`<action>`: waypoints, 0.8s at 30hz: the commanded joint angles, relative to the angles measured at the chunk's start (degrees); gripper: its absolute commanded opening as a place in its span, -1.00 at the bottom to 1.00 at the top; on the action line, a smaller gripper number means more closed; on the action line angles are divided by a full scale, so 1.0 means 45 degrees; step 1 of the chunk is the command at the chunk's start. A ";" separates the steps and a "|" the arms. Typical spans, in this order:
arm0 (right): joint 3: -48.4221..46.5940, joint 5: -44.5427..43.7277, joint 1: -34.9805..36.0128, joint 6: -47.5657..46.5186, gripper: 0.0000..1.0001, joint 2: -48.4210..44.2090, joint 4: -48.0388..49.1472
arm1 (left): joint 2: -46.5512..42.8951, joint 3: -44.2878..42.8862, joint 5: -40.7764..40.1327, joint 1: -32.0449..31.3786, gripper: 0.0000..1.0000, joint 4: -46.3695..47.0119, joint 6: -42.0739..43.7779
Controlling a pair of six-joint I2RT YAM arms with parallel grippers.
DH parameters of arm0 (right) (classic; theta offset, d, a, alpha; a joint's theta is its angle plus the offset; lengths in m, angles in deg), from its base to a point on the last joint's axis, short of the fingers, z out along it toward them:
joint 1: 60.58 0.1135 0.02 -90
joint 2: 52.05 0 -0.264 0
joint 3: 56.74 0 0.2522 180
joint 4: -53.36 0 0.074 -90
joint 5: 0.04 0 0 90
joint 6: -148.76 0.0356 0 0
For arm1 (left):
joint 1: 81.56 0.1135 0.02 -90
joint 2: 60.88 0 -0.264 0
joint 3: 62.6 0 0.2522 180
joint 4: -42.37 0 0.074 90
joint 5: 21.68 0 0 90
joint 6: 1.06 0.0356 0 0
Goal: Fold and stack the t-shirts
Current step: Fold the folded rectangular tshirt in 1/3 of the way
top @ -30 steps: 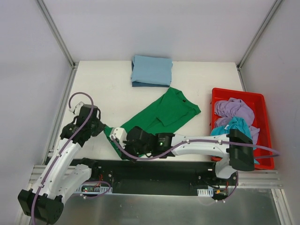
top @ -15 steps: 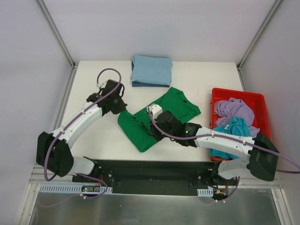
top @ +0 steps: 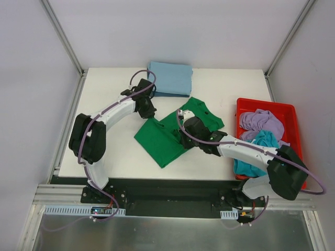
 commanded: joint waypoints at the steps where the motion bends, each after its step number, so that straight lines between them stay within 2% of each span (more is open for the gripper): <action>1: 0.0016 -0.0292 -0.0386 0.0243 -0.99 0.0791 -0.0112 | 0.0793 -0.0987 0.0313 0.0050 -1.00 0.0202 0.0838; 4: -0.0082 -0.0293 -0.0542 0.0380 -0.99 0.1358 -0.0191 | 0.1243 -0.1202 0.0392 0.0050 -0.95 0.0202 0.1014; 6: -0.0160 -0.0448 -0.0562 0.0438 -0.88 0.1573 -0.0191 | 0.1556 -0.1358 0.0547 0.0050 -0.92 0.0202 0.1132; 8: -0.0219 -0.0760 -0.0562 0.0439 -0.88 0.1691 -0.0268 | 0.1790 -0.1534 0.0821 0.0050 -0.86 0.0202 0.1307; 9: -0.0316 -0.1052 -0.0562 0.0458 -0.86 0.1711 -0.0423 | 0.1888 -0.1612 0.1034 0.0050 -0.76 0.0221 0.1424; 10: -0.0452 -0.1345 -0.0562 0.0477 -0.76 0.1711 -0.0696 | 0.1967 -0.1710 0.1385 0.0050 -0.56 0.0202 0.1561; 11: -0.0550 -0.1599 -0.0562 0.0478 -0.56 0.1672 -0.0911 | 0.1967 -0.1711 0.1601 0.0050 -0.41 0.0202 0.1639; 14: -0.0882 -0.2283 -0.0562 0.0458 0.26 0.1264 -0.1536 | 0.1579 -0.1613 0.1701 0.0050 0.20 0.0183 0.1757; 16: -0.1039 -0.2810 -0.0562 0.0497 0.59 0.0815 -0.1986 | 0.0994 -0.1380 0.1585 0.0050 0.66 0.0183 0.1816; 17: -0.1059 -0.2967 -0.0562 0.0497 0.85 0.0445 -0.2123 | 0.0643 -0.1185 0.1313 0.0050 0.97 0.0202 0.1835; 18: -0.1040 -0.3046 -0.0562 0.0516 0.93 0.0151 -0.2240 | 0.0194 -0.0913 0.1175 0.0050 0.98 0.0202 0.1855; 21: -0.0826 -0.1764 -0.0543 0.0380 0.93 -0.0572 -0.1970 | -0.1367 0.0238 -0.0034 0.0225 0.98 0.0202 0.1641; 24: -0.0494 0.1705 -0.0368 0.0165 0.93 -0.0906 -0.0489 | -0.3046 0.1897 -0.0272 0.0906 0.98 0.0183 0.1328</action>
